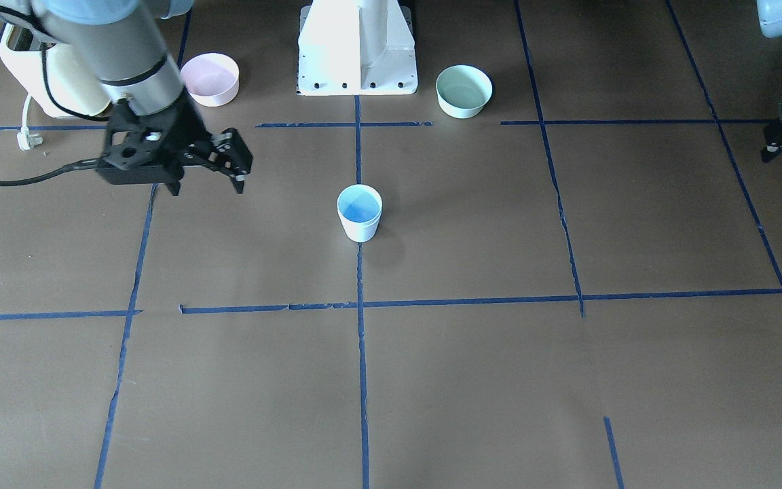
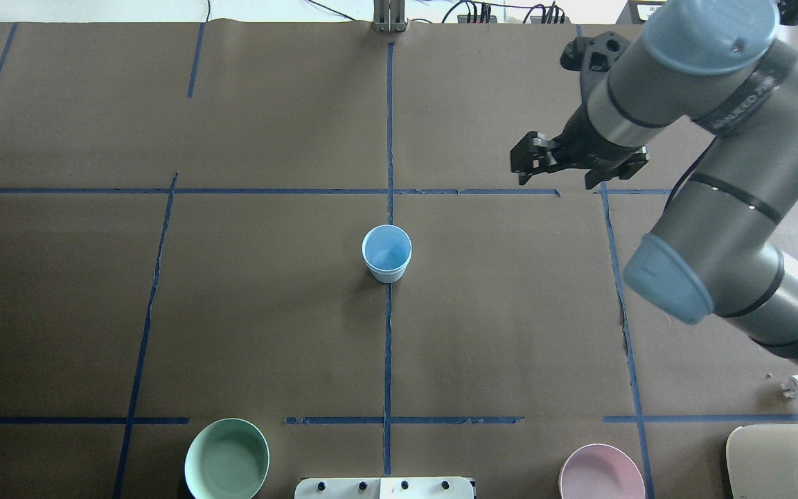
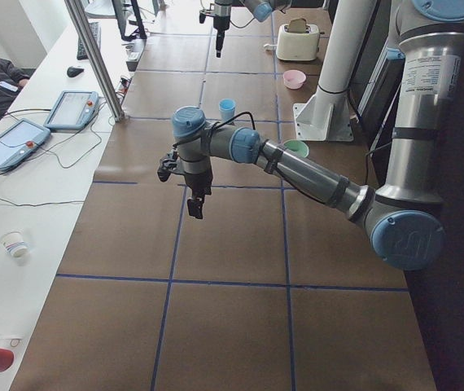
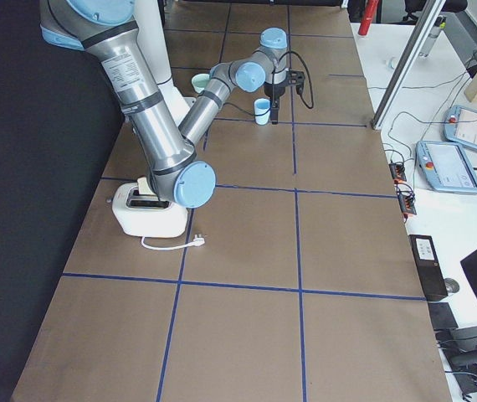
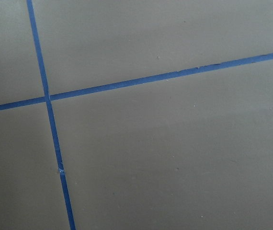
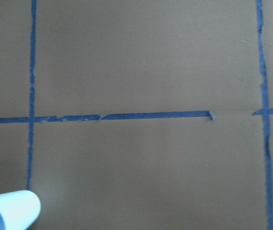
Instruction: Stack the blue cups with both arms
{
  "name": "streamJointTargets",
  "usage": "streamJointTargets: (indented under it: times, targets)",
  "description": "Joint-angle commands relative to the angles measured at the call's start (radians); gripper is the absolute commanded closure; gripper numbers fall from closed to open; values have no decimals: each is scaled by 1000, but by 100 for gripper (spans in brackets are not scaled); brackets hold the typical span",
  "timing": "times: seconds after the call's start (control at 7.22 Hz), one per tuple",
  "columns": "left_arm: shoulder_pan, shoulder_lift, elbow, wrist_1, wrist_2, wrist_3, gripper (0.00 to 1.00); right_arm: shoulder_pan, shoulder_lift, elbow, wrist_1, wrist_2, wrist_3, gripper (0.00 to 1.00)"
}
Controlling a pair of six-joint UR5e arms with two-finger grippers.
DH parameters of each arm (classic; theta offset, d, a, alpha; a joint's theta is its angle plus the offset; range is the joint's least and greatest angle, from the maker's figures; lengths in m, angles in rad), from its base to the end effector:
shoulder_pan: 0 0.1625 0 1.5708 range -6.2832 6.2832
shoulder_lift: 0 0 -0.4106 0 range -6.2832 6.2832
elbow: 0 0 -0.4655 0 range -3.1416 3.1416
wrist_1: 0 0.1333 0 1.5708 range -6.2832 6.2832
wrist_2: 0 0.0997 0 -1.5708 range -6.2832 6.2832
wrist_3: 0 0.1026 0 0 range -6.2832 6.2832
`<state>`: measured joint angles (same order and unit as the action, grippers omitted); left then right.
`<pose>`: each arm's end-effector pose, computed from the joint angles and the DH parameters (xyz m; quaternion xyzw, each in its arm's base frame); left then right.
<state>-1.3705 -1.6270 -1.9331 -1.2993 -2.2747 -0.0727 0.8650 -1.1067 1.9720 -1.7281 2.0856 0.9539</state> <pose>0.0456 -0.5606 0.4460 0.0215 0.3500 0.0850 0.9326 -0.3388 -0.5251 0.1783 0.0501 -0.4085 0.0247 0.9110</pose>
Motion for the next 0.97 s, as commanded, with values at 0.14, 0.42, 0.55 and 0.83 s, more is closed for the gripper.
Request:
streamJointTargets:
  times: [0.14, 0.42, 0.55, 0.83]
  targets:
    - [-160, -2, 184, 0, -52, 235, 0, 286, -241, -11, 4, 146, -471, 0]
    - [-229, -2, 287, -6, -54, 345, 0, 450, -348, -103, 4, 244, -755, 0]
    - [-240, -1, 317, -6, -54, 356, 0, 522, -401, -122, 4, 249, -830, 0]
    - [-268, 2, 336, -8, -54, 387, 0, 610, -484, -159, 4, 284, -952, 0]
